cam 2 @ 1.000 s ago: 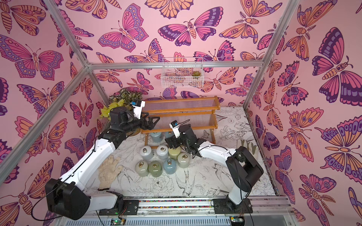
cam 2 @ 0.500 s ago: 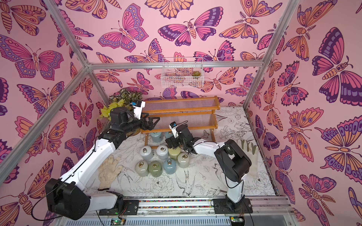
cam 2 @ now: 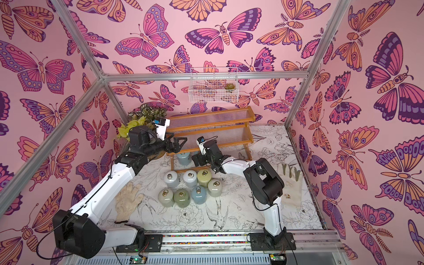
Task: Remove the tea canisters from the shelf
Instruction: Pick up the tea canister from the shelf.
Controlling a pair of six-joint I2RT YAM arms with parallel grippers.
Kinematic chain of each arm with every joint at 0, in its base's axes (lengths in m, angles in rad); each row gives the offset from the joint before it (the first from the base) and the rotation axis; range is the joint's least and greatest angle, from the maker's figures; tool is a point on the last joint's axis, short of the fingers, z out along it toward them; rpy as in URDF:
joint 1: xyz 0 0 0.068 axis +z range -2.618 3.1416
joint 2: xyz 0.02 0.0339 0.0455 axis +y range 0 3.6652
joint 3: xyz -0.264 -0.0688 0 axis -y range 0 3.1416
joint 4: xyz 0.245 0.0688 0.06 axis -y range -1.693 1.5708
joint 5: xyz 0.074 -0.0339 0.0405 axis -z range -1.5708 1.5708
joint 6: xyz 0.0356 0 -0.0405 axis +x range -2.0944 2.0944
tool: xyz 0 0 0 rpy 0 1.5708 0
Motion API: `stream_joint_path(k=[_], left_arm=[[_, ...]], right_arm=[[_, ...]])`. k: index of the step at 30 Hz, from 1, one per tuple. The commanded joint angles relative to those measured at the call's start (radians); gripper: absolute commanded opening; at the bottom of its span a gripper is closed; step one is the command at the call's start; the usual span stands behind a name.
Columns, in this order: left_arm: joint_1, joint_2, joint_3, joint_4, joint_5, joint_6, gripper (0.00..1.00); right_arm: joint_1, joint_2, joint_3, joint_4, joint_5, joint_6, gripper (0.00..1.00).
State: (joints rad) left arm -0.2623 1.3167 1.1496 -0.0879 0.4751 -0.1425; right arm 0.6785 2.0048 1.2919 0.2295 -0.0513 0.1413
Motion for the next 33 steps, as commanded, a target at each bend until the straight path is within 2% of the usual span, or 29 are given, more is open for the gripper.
stream_joint_path(k=[1,8,17,22,33], left_arm=[[-0.002,-0.022,-0.016,-0.016,0.026,-0.002,1.0],[-0.002,-0.032,-0.019,-0.015,0.1,0.003,1.0],[-0.002,-0.034,-0.024,-0.015,0.082,0.005,1.0],[-0.002,-0.035,-0.026,-0.015,0.075,-0.002,1.0],[-0.002,-0.074,-0.041,-0.015,0.056,0.0,1.0]], right_arm=[[-0.008,0.045,0.045,-0.012,0.02,-0.013,0.98],[-0.008,0.066,0.04,-0.008,0.085,-0.002,0.86],[-0.008,0.088,0.041,0.01,0.084,0.009,0.78],[-0.008,0.081,0.033,0.006,0.1,-0.003,0.6],[-0.027,-0.081,-0.065,0.045,0.197,-0.044,0.59]])
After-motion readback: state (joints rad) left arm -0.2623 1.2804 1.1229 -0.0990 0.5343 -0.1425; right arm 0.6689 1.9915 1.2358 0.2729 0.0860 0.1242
